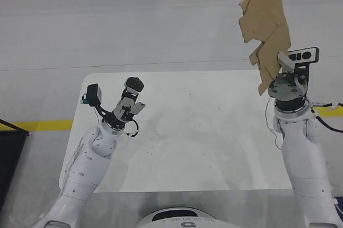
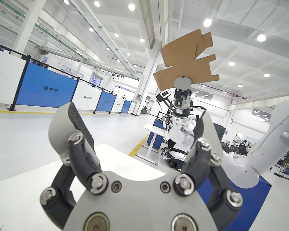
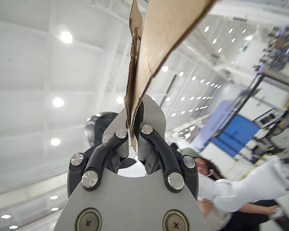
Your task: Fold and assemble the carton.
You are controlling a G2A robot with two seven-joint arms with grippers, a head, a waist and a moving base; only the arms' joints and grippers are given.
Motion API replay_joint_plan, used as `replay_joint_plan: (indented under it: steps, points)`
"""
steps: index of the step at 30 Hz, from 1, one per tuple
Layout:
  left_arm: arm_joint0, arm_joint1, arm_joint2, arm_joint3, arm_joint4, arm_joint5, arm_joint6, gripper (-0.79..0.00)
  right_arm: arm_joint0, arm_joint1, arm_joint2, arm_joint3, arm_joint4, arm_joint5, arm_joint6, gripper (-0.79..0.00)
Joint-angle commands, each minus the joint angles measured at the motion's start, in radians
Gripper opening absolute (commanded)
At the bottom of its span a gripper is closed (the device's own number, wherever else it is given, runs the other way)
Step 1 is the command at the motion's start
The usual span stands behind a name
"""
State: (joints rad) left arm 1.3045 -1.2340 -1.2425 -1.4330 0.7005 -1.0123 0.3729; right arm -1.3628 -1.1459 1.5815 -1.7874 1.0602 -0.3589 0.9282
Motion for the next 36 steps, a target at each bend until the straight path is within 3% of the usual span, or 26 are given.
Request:
replay_joint_plan:
  steps: [1, 4, 9, 12, 34, 36]
  points:
    - [0.000, 0.000, 0.000, 0.000, 0.000, 0.000, 0.000, 0.000, -0.018, -0.001, 0.017, -0.020, -0.181, -0.133, -0.071, -0.785]
    - [0.000, 0.000, 0.000, 0.000, 0.000, 0.000, 0.000, 0.000, -0.051, -0.009, 0.026, -0.055, -0.477, -0.261, -0.261, -0.785]
    - [0.000, 0.000, 0.000, 0.000, 0.000, 0.000, 0.000, 0.000, -0.081, -0.025, 0.000, -0.106, -0.727, -0.313, -0.470, -0.785]
    - [0.000, 0.000, 0.000, 0.000, 0.000, 0.000, 0.000, 0.000, -0.091, -0.031, -0.006, -0.115, -0.771, -0.341, -0.541, -0.785]
    - [0.000, 0.000, 0.000, 0.000, 0.000, 0.000, 0.000, 0.000, -0.091, -0.030, -0.006, -0.115, -0.779, -0.335, -0.538, -0.785]
    - [0.000, 0.000, 0.000, 0.000, 0.000, 0.000, 0.000, 0.000, -0.083, -0.024, -0.001, -0.124, -0.855, -0.296, -0.457, -0.785]
